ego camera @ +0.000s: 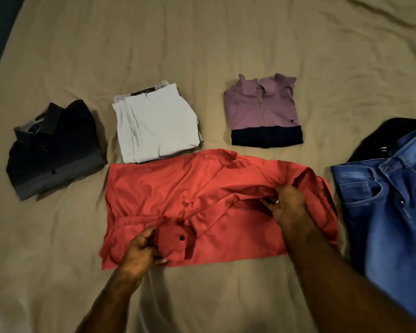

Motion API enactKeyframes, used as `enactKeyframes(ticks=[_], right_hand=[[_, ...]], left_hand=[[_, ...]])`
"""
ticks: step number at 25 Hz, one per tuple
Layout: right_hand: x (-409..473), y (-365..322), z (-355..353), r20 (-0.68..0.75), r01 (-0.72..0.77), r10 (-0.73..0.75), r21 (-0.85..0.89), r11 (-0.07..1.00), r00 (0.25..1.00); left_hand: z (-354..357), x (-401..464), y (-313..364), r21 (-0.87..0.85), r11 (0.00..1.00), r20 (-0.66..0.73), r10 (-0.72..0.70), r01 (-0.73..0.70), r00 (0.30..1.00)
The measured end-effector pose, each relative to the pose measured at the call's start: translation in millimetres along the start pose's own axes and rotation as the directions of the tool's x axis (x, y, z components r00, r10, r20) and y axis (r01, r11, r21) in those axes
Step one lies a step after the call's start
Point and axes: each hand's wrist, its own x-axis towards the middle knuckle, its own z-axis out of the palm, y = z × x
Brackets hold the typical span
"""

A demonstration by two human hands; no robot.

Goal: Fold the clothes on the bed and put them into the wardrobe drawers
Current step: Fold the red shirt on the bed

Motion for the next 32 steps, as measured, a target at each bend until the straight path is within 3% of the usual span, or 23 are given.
enactKeyframes(ticks=[3,5,8,9,10,12,13,14,15,16,18,21,23,26,28,30,32], right_hand=[[-7.2,0.4,-0.1,-0.044,0.021,-0.016,0.123,0.992,0.999],[-11.8,2.5,-2.8,-0.044,0.06,-0.058,0.056,0.997,0.997],[-6.1,4.6,-14.5,-0.119,0.148,-0.147,0.005,0.989,0.982],[-4.2,3.4,-17.2,-0.149,0.163,-0.155,0.042,0.986,0.977],[-7.1,1.9,-16.3,-0.198,0.095,-0.073,0.103,0.99,0.977],[-12.6,11.0,-31.8,-0.227,0.122,-0.207,-0.339,0.933,0.952],[-1.6,17.6,-41.1,-0.177,0.116,-0.162,-0.246,0.962,0.971],[-14.4,25.2,-41.8,-0.129,0.035,-0.029,0.047,0.998,0.991],[-19.4,28.1,-41.4,-0.079,0.031,-0.018,0.162,0.986,0.997],[-34.5,32.5,-38.1,-0.053,0.067,-0.065,0.032,0.997,0.996],[-35.9,41.1,-31.7,-0.049,0.107,-0.112,-0.088,0.99,0.993],[-33.4,33.1,-48.2,-0.142,0.153,-0.172,-0.134,0.979,0.975],[-20.5,29.0,-71.2,-0.229,0.102,-0.233,-0.468,0.878,0.945],[-17.5,42.0,-92.9,-0.157,0.135,-0.209,-0.383,0.914,0.965],[-23.9,41.0,-89.5,-0.204,0.256,-0.391,-0.481,0.838,0.897],[-22.8,30.9,-79.1,-0.264,0.315,-0.51,-0.536,0.783,0.819],[-24.1,19.1,-69.3,-0.248,0.346,-0.554,-0.565,0.749,0.794]], left_hand=[[-4.0,-16.5,6.6,0.035,0.999,0.147,0.011,-0.016,0.989],[-10.5,-29.7,11.1,-0.088,0.995,0.265,-0.014,0.039,0.964],[-11.3,-41.0,0.2,-0.206,0.965,0.288,-0.101,0.164,0.952],[-11.3,-45.2,-8.2,-0.162,0.971,0.297,-0.12,0.174,0.947],[-9.5,-49.9,-17.6,-0.115,0.977,0.342,-0.132,0.181,0.93],[-12.0,-60.0,-34.9,0.145,0.975,0.461,-0.216,0.167,0.86],[-12.7,-55.4,-46.3,0.34,0.934,0.476,-0.268,0.106,0.838],[-11.7,-50.9,-52.6,0.522,0.853,0.467,-0.28,-0.006,0.838],[-8.4,-46.7,-56.0,0.645,0.748,0.447,-0.202,-0.158,0.871],[-3.5,-37.4,-51.7,0.684,0.683,0.392,-0.05,-0.255,0.918],[2.0,-20.7,-34.6,0.625,0.719,0.175,0.248,-0.302,0.953],[15.6,6.3,-1.9,0.64,0.704,-0.006,0.405,-0.308,0.914],[31.3,19.2,16.1,0.61,0.742,-0.022,0.367,-0.278,0.93],[51.1,26.0,45.6,0.365,0.917,-0.082,0.205,-0.162,0.975],[53.5,29.9,65.5,0.093,0.995,-0.148,0.046,-0.032,0.988],[48.0,47.5,84.9,-0.132,0.991,-0.221,-0.06,0.031,0.973],[32.4,63.2,100.1,-0.208,0.978,-0.285,-0.093,0.033,0.954]])
